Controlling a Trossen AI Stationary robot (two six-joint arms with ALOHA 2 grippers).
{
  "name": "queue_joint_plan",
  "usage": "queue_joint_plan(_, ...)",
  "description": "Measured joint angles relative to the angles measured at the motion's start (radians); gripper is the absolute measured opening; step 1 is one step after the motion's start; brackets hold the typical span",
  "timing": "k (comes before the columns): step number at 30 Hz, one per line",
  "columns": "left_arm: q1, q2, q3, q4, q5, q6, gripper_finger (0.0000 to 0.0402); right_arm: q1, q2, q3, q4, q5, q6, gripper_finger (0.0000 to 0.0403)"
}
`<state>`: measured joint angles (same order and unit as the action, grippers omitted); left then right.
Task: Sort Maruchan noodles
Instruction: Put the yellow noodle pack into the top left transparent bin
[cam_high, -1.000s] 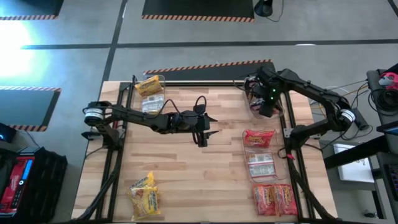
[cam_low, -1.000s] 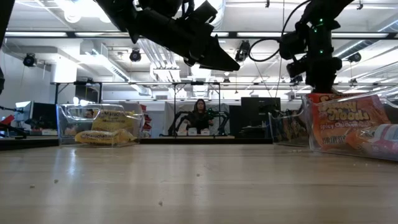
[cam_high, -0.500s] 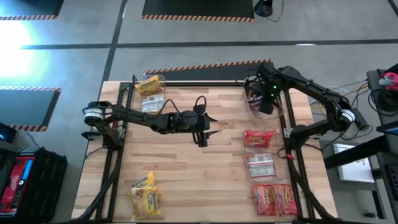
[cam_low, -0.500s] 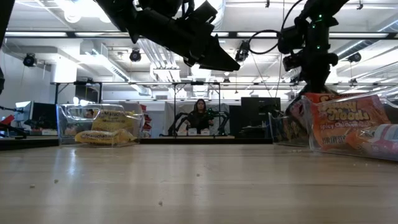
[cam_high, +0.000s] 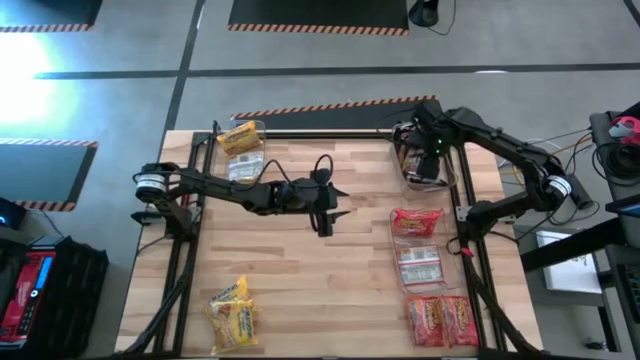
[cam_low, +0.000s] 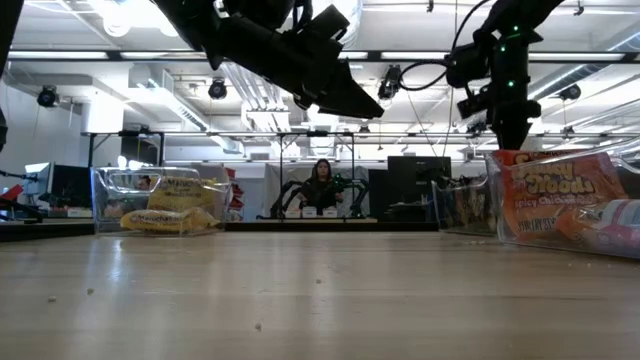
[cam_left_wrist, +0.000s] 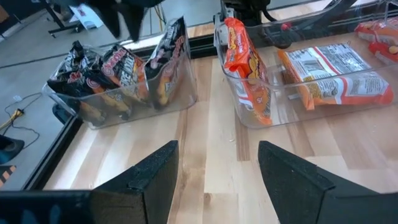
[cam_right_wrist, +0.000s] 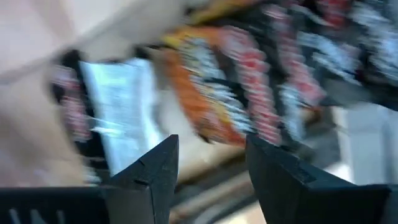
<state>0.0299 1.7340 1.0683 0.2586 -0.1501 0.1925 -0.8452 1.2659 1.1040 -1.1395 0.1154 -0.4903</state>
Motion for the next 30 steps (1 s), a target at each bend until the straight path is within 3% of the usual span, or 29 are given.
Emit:
queue_joint_plan(3,0.000,0.000,0.000,-0.042,0.000,0.001,0.0204,0.000,0.000,0.030,-0.007,0.073,-0.005,0.0173)
queue_joint_plan(7,0.000,0.000,0.000,-0.126,0.000,-0.004,0.0204,0.000,-0.002,0.085,-0.016,0.022,0.059,0.0166)
queue_joint_plan(11,0.000,0.000,0.000,-0.211,-0.055,-0.079,0.0204,0.006,-0.003,0.115,-0.027,-0.257,0.220,0.0155)
queue_joint_plan(14,-0.007,0.009,0.000,-0.234,-0.253,-0.259,0.0204,0.043,-0.003,0.113,-0.031,-0.467,0.297,0.0148)
queue_joint_plan(16,-0.014,0.010,0.000,-0.274,-0.380,-0.352,0.0204,0.095,-0.003,0.110,-0.031,-0.525,0.330,0.0146)
queue_joint_plan(19,-0.030,0.010,0.000,-0.312,-0.400,-0.367,0.0204,0.199,-0.003,0.107,-0.030,-0.534,0.390,0.0143)
queue_joint_plan(24,-0.098,0.012,0.000,-0.284,-0.310,-0.366,0.0204,0.418,-0.003,0.107,-0.013,-0.530,0.512,0.0143)
queue_joint_plan(30,-0.226,0.013,-0.016,-0.286,-0.340,-0.383,0.0204,0.706,-0.002,0.106,0.081,-0.388,0.669,0.0143)
